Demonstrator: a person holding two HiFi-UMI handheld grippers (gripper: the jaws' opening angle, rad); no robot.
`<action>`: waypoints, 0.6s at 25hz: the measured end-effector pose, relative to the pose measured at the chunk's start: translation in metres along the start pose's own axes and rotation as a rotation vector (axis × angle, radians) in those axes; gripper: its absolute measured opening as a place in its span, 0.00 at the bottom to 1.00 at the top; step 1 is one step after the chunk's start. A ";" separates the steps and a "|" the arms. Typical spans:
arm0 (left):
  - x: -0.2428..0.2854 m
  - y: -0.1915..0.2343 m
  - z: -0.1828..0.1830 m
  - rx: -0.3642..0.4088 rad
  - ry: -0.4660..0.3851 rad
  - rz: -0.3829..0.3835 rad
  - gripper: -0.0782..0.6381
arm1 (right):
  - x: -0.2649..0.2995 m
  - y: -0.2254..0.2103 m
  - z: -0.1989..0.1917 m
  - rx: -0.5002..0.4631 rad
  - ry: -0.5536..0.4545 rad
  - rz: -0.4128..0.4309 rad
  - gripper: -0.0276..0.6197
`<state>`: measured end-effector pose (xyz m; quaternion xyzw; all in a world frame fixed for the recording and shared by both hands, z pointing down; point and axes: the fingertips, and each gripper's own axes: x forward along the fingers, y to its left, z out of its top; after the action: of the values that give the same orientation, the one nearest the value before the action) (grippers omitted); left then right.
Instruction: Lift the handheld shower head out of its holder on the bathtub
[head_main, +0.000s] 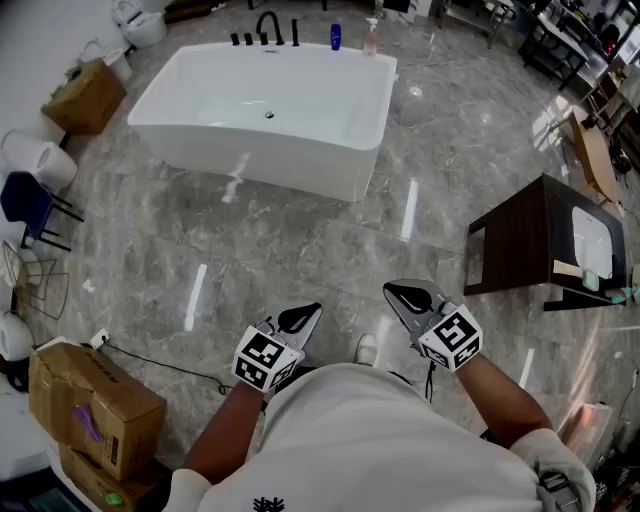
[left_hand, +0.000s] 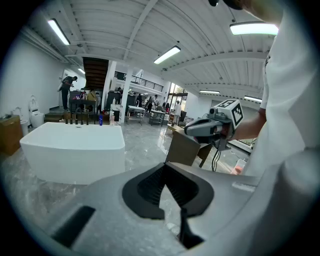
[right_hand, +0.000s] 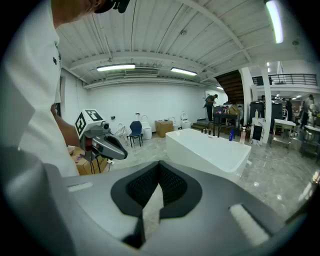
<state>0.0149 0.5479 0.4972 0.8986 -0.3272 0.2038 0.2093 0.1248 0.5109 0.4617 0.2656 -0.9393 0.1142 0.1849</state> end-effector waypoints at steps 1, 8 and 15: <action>0.011 -0.003 0.005 -0.005 -0.006 0.012 0.12 | -0.008 -0.011 -0.006 0.007 -0.002 0.002 0.06; 0.060 -0.018 0.025 -0.056 -0.020 0.080 0.15 | -0.038 -0.057 -0.033 0.029 -0.009 0.052 0.06; 0.071 0.008 0.052 -0.094 -0.057 0.152 0.38 | -0.029 -0.070 -0.038 0.068 -0.038 0.114 0.06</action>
<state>0.0715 0.4802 0.4915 0.8658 -0.4095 0.1779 0.2261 0.1968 0.4784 0.4925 0.2199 -0.9518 0.1512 0.1512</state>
